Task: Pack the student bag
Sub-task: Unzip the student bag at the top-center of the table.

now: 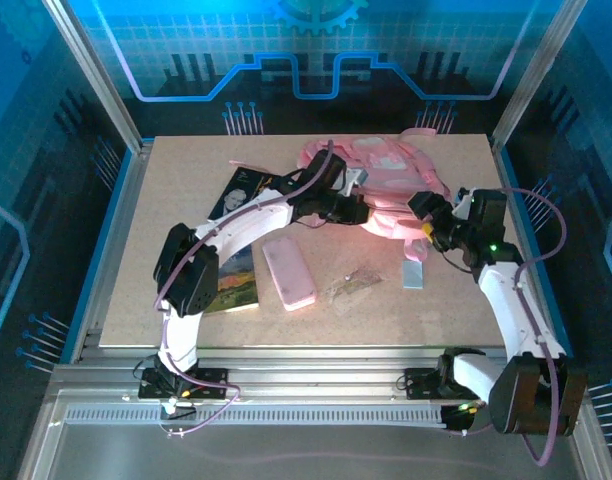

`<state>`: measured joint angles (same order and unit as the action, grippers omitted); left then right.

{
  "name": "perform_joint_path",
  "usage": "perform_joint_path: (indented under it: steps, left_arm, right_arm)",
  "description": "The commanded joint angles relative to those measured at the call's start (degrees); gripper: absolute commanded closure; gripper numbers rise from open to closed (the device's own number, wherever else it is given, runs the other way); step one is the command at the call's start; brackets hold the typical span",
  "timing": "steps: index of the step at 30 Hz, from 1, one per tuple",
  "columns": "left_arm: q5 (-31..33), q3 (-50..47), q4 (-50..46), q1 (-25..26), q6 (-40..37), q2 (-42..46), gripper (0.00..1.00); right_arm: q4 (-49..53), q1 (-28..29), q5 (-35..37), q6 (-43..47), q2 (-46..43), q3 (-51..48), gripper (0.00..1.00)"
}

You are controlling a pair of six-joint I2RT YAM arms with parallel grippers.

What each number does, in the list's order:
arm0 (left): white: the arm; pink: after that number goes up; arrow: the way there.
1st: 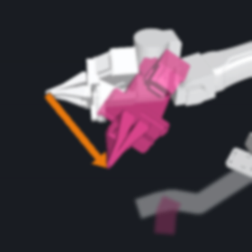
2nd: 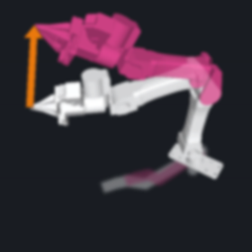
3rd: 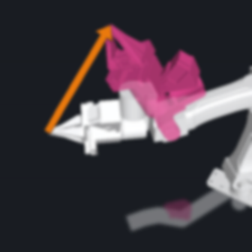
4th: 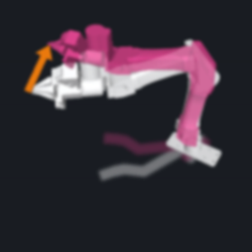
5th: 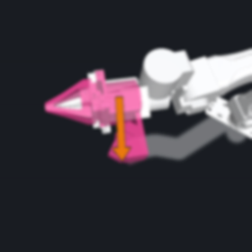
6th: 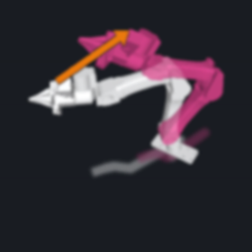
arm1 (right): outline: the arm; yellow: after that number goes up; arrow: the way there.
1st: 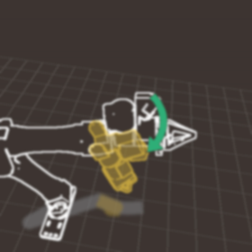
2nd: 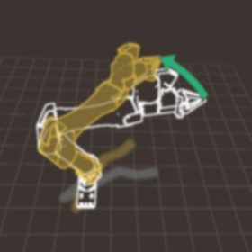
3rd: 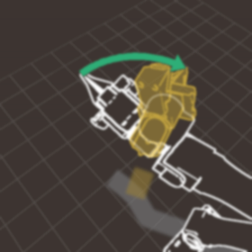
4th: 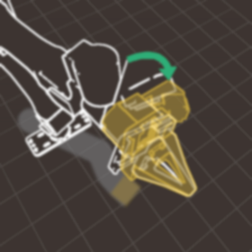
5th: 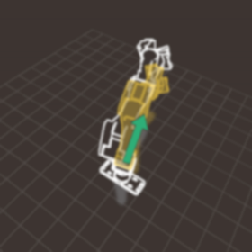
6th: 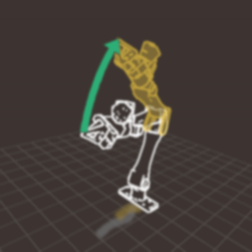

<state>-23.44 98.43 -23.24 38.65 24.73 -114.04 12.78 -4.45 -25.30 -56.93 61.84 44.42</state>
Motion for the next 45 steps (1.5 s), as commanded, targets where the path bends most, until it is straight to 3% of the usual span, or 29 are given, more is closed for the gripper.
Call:
perform_joint_path:
  steps: [1, 8, 10, 12, 16, 26, 33, 39, 45]
  left_arm:
    - [-4.00, 2.15, 5.64, 1.29, 1.58, 0.21, 1.00]
    - [-5.08, -2.59, 7.08, 2.26, 1.31, 2.03, 1.00]
    - [-5.12, -3.86, 7.07, 2.22, 1.05, 2.54, 1.00]
    - [-4.58, -5.19, 6.74, 2.25, 0.39, 3.23, 1.00]
    - [-3.67, -7.05, 6.20, 1.08, -0.54, 4.15, 1.00]
    - [1.47, -16.08, -0.20, -10.69, -8.24, 7.46, 1.00]
    - [5.10, -18.39, 5.40, -17.90, -10.36, 5.38, 1.00]
    - [15.80, -10.16, 6.90, -21.33, -7.82, -1.77, 1.00]
    - [12.51, 3.17, 4.34, -21.35, -4.40, -10.62, 1.00]
  right_arm:
    - [-4.69, 2.86, -0.44, -8.82, 0.37, -3.54, 0.10]
    - [-15.92, 7.53, 5.50, -14.18, 10.50, -3.76, 0.14]
    - [-18.44, 8.02, 6.52, -14.92, 13.54, -3.88, 0.22]
    - [-21.21, 8.22, 6.75, -15.90, 16.02, -4.26, 0.52]
    - [-21.91, 7.90, 6.96, -14.39, 17.01, -4.27, 1.00]
    - [-13.82, 3.02, 6.54, -7.10, 9.25, -4.99, 1.00]
    - [-8.00, 2.43, 2.50, -1.47, 8.74, -1.99, 1.00]
    - [-4.38, 2.28, 2.02, 0.81, 6.67, -1.52, 1.00]
    - [-8.46, 4.39, 2.27, -1.36, 6.70, -2.50, 1.00]
